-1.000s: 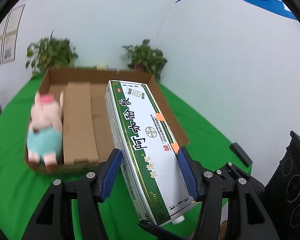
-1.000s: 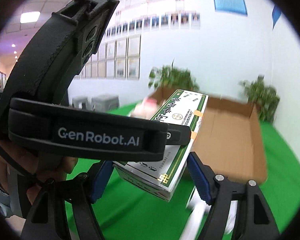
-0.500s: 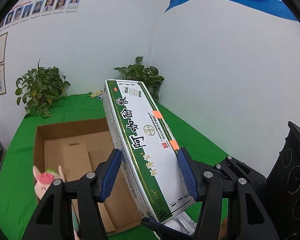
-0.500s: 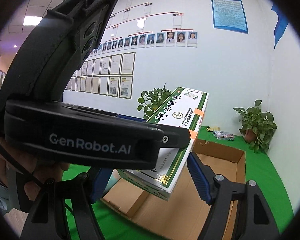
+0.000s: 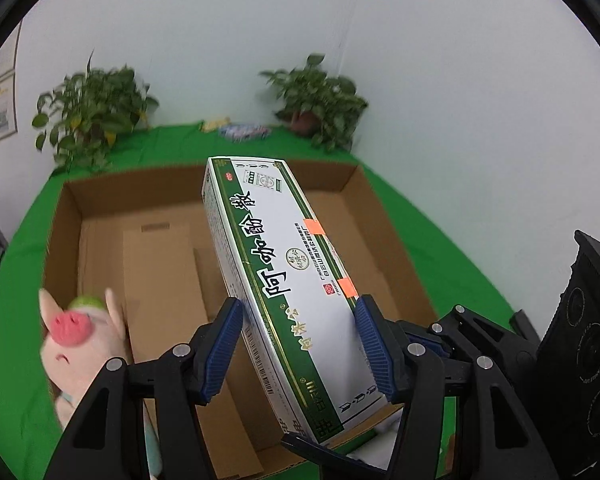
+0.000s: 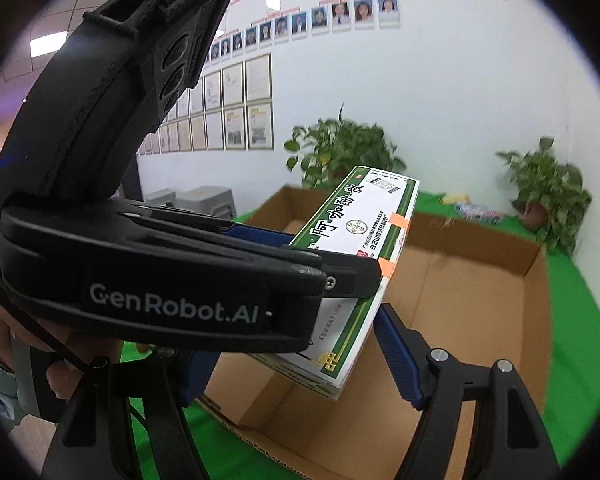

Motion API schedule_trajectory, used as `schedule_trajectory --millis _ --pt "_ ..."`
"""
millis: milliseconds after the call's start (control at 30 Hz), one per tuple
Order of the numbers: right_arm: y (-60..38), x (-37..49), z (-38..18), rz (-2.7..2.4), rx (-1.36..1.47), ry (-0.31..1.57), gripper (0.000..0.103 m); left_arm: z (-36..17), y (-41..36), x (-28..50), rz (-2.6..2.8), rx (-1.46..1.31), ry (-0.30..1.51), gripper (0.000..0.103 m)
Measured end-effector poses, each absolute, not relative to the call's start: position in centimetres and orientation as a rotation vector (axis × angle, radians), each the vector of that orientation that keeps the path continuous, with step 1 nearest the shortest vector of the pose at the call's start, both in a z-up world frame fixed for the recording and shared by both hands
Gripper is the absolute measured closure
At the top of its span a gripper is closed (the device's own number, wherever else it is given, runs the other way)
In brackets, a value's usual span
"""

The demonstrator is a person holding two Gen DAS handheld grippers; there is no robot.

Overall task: Organize objects
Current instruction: 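Lift the medicine box and carry it over the tray box, then lower the medicine box into the tray beside the brown box and release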

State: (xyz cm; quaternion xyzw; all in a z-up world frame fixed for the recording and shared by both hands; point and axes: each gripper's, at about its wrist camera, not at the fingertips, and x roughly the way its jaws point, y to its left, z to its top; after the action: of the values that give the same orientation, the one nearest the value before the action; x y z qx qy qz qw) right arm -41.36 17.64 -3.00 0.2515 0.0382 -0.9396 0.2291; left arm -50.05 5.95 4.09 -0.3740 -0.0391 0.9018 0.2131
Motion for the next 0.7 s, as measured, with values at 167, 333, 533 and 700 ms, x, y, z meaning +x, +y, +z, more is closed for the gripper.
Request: schedule_trajectory --millis 167,333,533,700 --pt "18.1 -42.4 -6.9 -2.541 0.817 0.036 0.03 -2.4 6.1 -51.2 2.446 -1.182 -0.131 0.048" --pt "18.6 -42.3 -8.9 -2.499 0.869 -0.018 0.03 -6.0 6.1 -52.2 2.432 -1.253 -0.129 0.048" --pt "19.8 -43.5 -10.2 -2.455 0.927 -0.051 0.03 -8.3 5.8 -52.2 2.422 -1.304 -0.132 0.054" --pt "20.2 -44.0 -10.6 -2.427 0.958 -0.069 0.03 -8.8 6.1 -51.8 2.433 -1.323 -0.102 0.058"
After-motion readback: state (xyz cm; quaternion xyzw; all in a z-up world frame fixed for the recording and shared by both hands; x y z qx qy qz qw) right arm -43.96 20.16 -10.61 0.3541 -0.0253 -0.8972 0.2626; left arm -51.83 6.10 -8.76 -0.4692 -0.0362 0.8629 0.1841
